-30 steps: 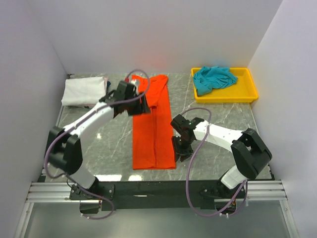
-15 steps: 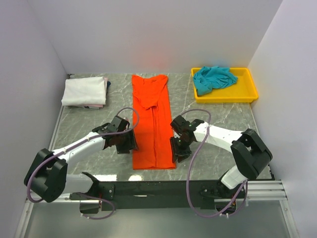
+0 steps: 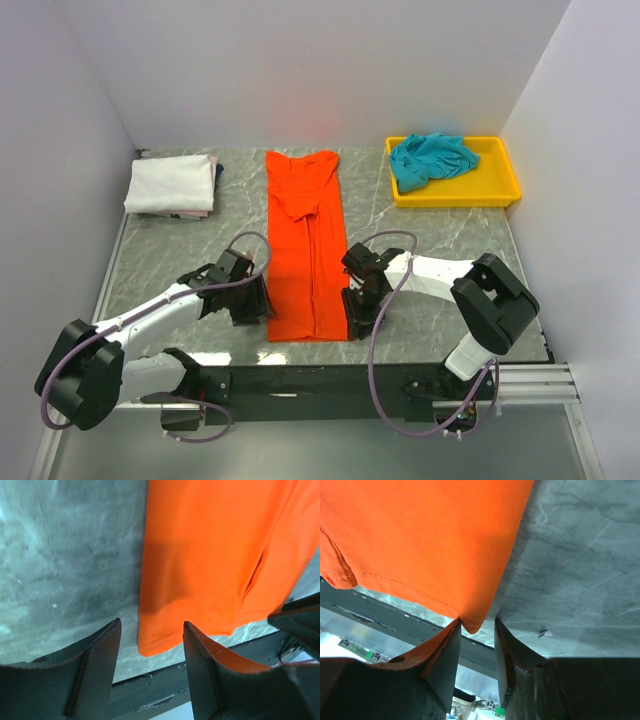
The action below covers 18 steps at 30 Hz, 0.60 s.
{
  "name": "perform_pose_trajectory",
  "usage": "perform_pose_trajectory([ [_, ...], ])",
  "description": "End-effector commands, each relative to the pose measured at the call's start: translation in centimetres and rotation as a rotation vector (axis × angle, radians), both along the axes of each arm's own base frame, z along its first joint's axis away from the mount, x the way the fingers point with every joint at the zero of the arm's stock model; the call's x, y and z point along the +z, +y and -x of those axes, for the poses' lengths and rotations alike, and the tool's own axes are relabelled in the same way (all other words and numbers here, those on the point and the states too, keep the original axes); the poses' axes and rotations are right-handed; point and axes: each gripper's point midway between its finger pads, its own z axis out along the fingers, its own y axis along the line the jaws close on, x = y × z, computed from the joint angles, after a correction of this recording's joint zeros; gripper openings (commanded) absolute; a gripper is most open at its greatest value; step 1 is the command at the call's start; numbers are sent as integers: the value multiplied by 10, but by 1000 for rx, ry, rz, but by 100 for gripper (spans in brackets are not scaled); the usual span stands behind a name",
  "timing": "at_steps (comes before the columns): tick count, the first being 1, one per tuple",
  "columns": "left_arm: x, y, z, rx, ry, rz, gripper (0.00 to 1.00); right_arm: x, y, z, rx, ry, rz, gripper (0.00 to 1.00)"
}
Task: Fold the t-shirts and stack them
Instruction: Fold the tshirt
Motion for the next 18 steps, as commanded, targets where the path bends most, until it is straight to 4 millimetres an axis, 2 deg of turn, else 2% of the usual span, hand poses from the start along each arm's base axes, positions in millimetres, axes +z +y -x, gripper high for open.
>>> perform_pose_trajectory([
  [1, -1, -5, 13, -11, 36, 39, 58, -7, 2, -1, 32, -22, -11, 39],
  [2, -1, -6, 14, -10, 38, 40, 58, -7, 2, -1, 33, -23, -11, 38],
  [5, -3, -8, 19, -12, 52, 55, 56, -8, 2, -3, 40, -33, -8, 27],
  [9, -10, -13, 29, -27, 97, 90, 54, -10, 3, -3, 41, -29, -9, 21],
  [18, -16, -17, 38, -38, 125, 115, 49, -11, 3, -3, 44, -26, -6, 20],
])
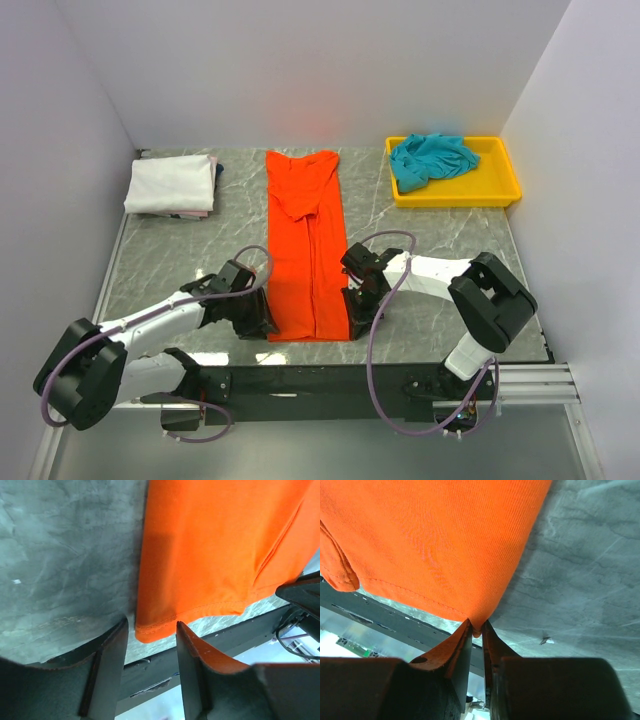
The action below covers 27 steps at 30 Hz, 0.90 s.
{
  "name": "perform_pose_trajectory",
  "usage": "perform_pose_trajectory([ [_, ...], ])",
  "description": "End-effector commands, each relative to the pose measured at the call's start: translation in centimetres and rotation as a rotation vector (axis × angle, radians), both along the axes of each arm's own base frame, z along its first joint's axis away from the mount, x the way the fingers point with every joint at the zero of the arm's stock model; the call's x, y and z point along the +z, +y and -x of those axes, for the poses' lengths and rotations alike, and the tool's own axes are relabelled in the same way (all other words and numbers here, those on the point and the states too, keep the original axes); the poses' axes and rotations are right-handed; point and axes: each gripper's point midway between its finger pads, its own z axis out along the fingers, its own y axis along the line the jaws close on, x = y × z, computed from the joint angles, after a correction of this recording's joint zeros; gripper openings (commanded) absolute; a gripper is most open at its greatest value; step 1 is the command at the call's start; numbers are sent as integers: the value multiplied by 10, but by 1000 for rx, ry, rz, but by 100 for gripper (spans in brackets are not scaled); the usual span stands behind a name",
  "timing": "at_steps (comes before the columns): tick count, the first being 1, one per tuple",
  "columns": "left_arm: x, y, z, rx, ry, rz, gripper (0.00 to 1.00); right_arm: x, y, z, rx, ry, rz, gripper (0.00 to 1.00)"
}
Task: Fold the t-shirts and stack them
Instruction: Fold the tshirt
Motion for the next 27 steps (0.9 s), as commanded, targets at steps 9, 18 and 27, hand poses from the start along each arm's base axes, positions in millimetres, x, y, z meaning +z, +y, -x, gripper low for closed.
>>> perform_pose_trajectory([
  [9, -17, -3, 6, -34, 45, -16, 34, -6, 1, -2, 15, -19, 9, 21],
  [18, -15, 10, 7, 8, 57, -106, 39, -5, 2, -2, 5, -17, 8, 21],
  [27, -5, 18, 5, 69, 26, -128, 41, -5, 3, -2, 13, -9, 12, 21],
])
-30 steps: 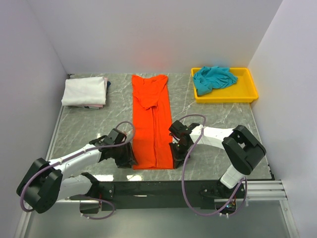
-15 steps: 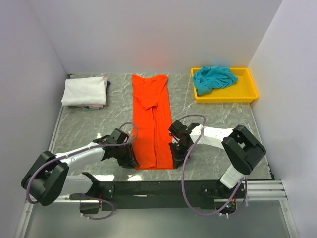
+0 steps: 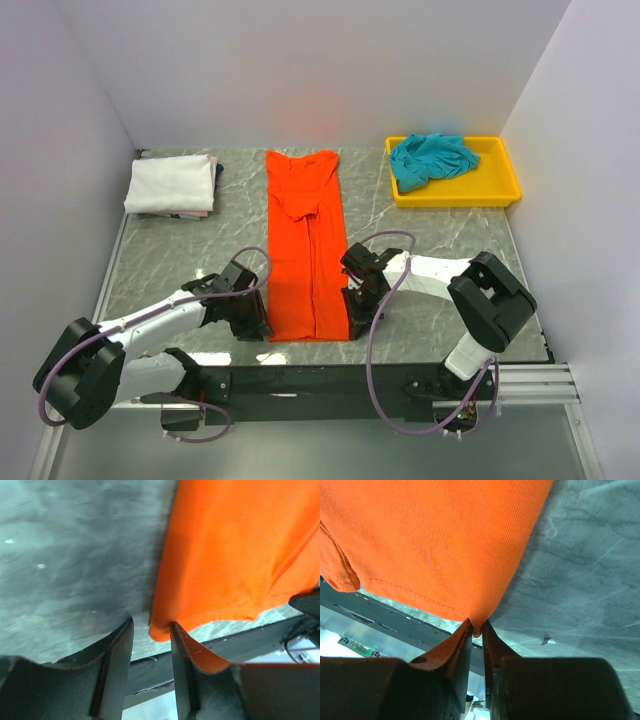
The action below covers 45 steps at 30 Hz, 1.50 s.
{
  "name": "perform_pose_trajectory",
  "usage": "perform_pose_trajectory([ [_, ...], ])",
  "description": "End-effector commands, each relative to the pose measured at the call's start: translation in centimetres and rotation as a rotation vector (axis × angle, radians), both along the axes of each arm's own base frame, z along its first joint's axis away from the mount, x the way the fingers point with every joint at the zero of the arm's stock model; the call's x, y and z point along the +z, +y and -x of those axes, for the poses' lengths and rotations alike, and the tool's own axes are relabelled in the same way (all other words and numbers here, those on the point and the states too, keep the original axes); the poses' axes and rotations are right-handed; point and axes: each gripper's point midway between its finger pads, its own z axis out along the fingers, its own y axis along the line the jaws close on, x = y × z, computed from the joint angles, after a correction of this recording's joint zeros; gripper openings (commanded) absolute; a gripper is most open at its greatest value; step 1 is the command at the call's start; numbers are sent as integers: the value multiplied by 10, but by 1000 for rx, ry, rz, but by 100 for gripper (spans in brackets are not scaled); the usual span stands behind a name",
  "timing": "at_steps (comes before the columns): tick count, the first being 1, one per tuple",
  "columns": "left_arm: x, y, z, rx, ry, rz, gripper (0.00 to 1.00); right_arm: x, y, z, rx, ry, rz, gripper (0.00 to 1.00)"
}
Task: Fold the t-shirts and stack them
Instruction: Fold the tshirt
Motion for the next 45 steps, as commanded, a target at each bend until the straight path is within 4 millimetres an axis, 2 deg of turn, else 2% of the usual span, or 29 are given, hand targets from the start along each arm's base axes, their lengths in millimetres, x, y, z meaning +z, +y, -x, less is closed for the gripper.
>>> perform_pose_trajectory([
  [1, -2, 13, 1, 40, -2, -67, 41, -5, 2, -2, 17, -11, 13, 21],
  [7, -6, 3, 4, 2, 14, -20, 41, -5, 3, -2, 23, -7, 13, 21],
  [11, -8, -5, 5, -32, 15, 7, 36, -7, 3, -2, 28, -3, 17, 21],
  [16, -16, -5, 13, -50, 53, -17, 19, -6, 3, -2, 25, -5, 15, 20],
  [22, -16, -4, 15, -43, 52, -30, 6, -2, 3, -2, 19, -11, 12, 10],
  [23, -15, -4, 15, -41, 50, -30, 0, 0, 4, -2, 17, -15, 8, 8],
  [26, -8, -4, 9, -43, 18, -37, 0, 10, 8, -8, 15, -42, -4, 0],
  [32, 28, -7, -13, -20, -96, -33, 0, 34, 12, -16, 3, -80, -18, 0],
  [37, 43, -11, -22, -36, -134, -29, 0, 50, 8, -20, -10, -111, -2, 0],
  [41, 58, -14, -39, -47, -186, -60, 0, 67, 11, -37, -35, -176, 16, 0],
  [45, 62, -15, -55, -62, -218, -107, 0, 78, 15, -52, -72, -228, 28, 0],
])
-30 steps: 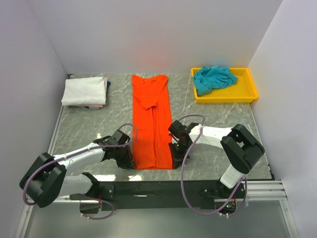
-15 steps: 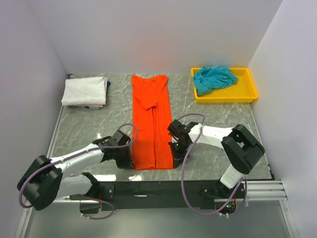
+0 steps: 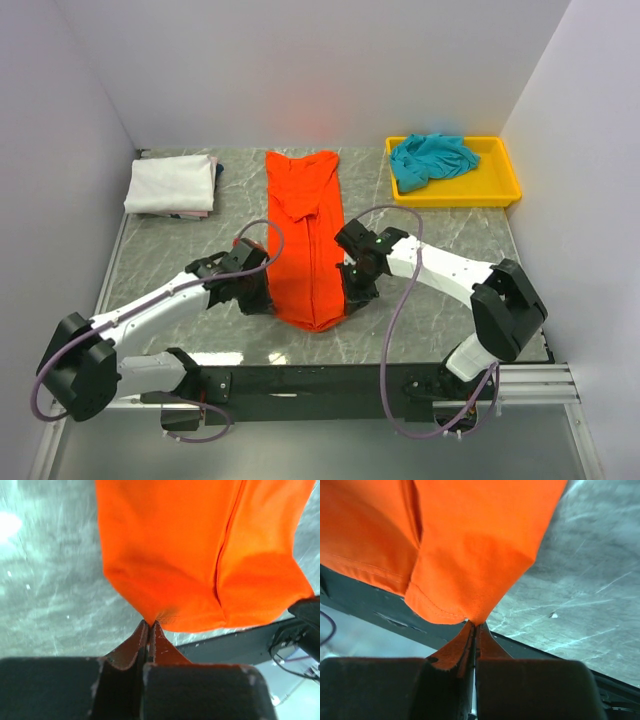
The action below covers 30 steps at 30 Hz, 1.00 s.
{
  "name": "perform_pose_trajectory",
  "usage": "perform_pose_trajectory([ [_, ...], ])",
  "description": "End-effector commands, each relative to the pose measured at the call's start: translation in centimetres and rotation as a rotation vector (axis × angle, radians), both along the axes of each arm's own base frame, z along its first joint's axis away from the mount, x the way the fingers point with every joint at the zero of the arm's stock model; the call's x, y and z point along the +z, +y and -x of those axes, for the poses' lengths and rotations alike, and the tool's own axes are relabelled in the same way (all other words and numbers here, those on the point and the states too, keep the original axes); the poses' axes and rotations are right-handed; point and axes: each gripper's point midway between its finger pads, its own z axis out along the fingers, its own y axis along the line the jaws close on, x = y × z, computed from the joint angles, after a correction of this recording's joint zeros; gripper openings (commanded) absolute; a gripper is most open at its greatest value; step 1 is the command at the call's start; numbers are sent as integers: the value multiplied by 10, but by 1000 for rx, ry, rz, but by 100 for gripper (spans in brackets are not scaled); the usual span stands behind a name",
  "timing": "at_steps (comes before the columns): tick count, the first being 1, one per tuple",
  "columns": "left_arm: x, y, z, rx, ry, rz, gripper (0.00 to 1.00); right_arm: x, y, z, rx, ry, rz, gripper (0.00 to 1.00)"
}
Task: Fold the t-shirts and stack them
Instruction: Fold the tshirt
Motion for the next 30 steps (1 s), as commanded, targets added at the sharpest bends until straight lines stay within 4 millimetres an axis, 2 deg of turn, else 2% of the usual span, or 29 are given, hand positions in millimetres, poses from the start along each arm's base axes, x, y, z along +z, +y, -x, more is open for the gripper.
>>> perform_pose_trajectory([
  [1, 11, 0, -21, -28, -74, -58, 0, 20, 2, -17, -42, -80, 18, 0],
  [8, 26, -8, -61, -24, -146, -77, 0, 32, 10, -53, -60, -168, 49, 0],
  [13, 32, -5, -91, -5, -182, -74, 0, 39, 14, -81, -75, -219, 60, 0],
  [19, 29, -4, -118, -2, -195, -71, 0, 36, 14, -107, -90, -231, 73, 0],
  [24, 31, 1, -150, 24, -225, -59, 0, 33, 10, -134, -111, -243, 82, 0],
  [25, 35, -2, -159, 25, -244, -41, 0, 35, 12, -140, -114, -252, 76, 0],
  [27, 31, -4, -169, 16, -234, -20, 0, 35, 11, -151, -120, -264, 72, 0],
  [28, 37, -7, -178, 17, -255, 1, 0, 34, 14, -158, -125, -267, 69, 0],
  [30, 31, -8, -188, 18, -244, 9, 0, 26, 12, -170, -134, -262, 81, 0],
])
